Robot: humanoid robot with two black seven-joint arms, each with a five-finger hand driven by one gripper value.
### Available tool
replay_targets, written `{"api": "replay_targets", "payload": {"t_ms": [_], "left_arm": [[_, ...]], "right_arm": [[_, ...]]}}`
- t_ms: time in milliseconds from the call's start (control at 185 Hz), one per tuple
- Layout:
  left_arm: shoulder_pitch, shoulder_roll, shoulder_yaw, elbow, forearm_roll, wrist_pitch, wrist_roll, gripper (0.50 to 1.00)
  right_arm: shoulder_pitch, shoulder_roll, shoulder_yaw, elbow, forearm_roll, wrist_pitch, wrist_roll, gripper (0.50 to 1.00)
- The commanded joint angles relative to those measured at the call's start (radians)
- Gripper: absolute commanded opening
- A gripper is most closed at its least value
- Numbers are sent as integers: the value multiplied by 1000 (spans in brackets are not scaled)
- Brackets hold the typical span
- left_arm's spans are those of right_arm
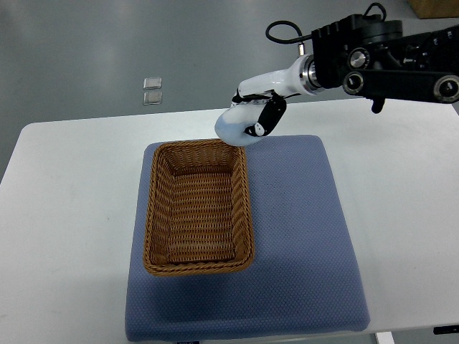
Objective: Place blue toy in brown basket
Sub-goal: 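Lift the plush toy with the right hand and carry it over the basket, then lower the plush toy into the wicker basket with the right hand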
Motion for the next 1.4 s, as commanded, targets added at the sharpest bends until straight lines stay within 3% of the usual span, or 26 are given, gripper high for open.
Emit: {"api": "replay_targets", "payload": {"t_ms": [0, 200, 406, 552, 1033, 1174, 1217, 1266, 1358, 1396], "left_arm": [[0, 0, 1, -3, 0, -2, 0, 1000], [0, 0, 1, -4, 1, -2, 0, 1000], [0, 0, 5, -12, 1, -3, 0, 1000], [-1, 0, 5, -15, 1, -3, 0, 1000], [0, 0, 6, -15, 1, -3, 0, 1000], [-1, 0, 6, -15, 1, -3, 0, 1000], [-1, 0, 6, -15, 1, -3, 0, 1000], [-1, 0, 6, -15, 1, -3, 0, 1000], [-1, 0, 6, -13, 1, -3, 0, 1000], [0, 0, 6, -13, 1, -3, 0, 1000]], "right_arm": [[23, 99, -9, -19, 10, 0, -2, 500], [13, 327, -26, -151, 12, -5, -2, 500], [-70, 329, -25, -220, 39, -26, 11, 500], [-145, 329, -26, -228, 30, -101, 38, 500], [-257, 329, -28, -234, 25, -164, 78, 500], [-283, 329, -29, -237, 25, -169, 81, 588], [-294, 329, -28, -243, 27, -169, 81, 648], [-311, 329, -29, -249, 27, -170, 81, 754], [-326, 329, -29, -251, 27, -169, 81, 834], [-331, 329, -29, -252, 27, -169, 81, 895]]}}
